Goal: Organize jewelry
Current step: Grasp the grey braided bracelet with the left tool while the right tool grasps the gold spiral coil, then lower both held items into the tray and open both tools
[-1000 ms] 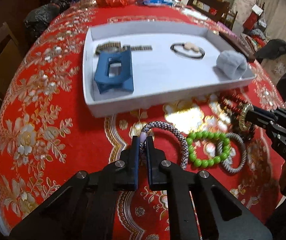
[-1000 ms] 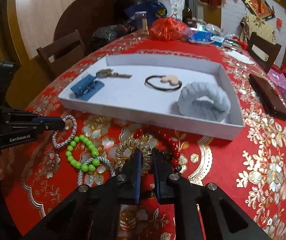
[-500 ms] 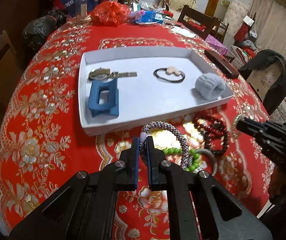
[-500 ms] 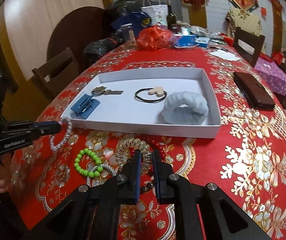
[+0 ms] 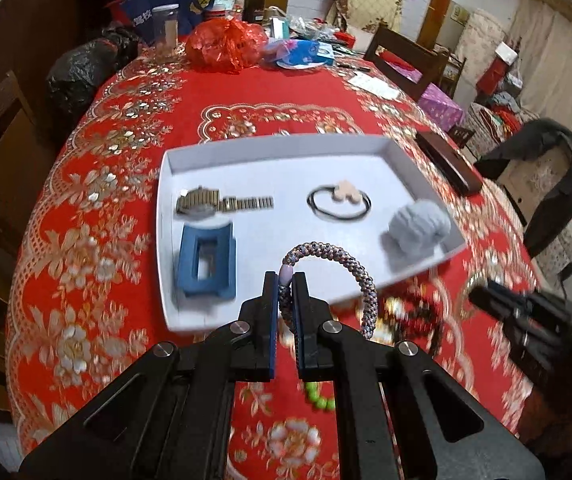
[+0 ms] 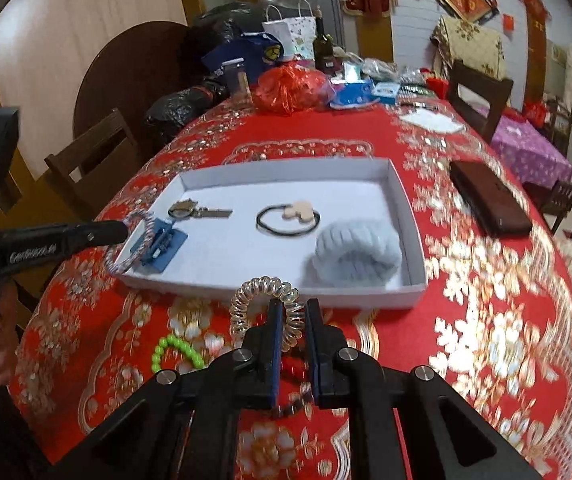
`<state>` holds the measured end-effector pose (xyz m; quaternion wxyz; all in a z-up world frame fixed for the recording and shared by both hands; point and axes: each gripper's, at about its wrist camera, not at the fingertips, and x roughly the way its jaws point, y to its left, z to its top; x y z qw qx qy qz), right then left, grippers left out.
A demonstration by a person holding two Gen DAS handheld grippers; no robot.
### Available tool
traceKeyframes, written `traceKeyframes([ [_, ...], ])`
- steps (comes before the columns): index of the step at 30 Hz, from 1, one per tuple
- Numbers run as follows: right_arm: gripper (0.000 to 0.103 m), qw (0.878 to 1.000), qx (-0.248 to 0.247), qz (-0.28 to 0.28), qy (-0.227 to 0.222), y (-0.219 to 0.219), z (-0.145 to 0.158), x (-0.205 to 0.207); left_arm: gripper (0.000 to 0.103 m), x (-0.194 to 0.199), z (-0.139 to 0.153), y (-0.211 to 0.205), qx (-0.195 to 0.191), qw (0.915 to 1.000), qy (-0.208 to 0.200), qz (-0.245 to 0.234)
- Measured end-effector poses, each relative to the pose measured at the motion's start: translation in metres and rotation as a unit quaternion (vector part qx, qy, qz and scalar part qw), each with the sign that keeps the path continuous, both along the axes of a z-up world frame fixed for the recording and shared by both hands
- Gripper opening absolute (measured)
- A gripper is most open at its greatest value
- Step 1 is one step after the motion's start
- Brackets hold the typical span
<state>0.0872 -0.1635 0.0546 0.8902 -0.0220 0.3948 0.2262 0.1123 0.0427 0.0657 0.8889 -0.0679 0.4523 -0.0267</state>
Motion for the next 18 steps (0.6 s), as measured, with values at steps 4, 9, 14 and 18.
traceKeyframes([
  [4,0.010,1.000,0.015,-0.003,0.001,0.008,0.009,0.024,0.005,0.024,-0.001,0.007,0.004,1.0000,0.001,0.005],
  [9,0.010,0.998,0.052,-0.012,0.025,0.014,-0.003,0.059,0.005,0.044,-0.023,0.016,-0.015,0.9998,-0.004,0.014],
  [14,0.010,0.998,0.037,-0.011,0.041,0.038,-0.026,0.082,0.005,0.066,-0.048,0.014,0.009,0.9998,0.009,0.015],
  [18,0.011,0.998,0.017,-0.007,0.053,0.056,-0.040,0.096,0.005,0.081,-0.059,0.007,0.017,0.9997,0.017,0.007],
])
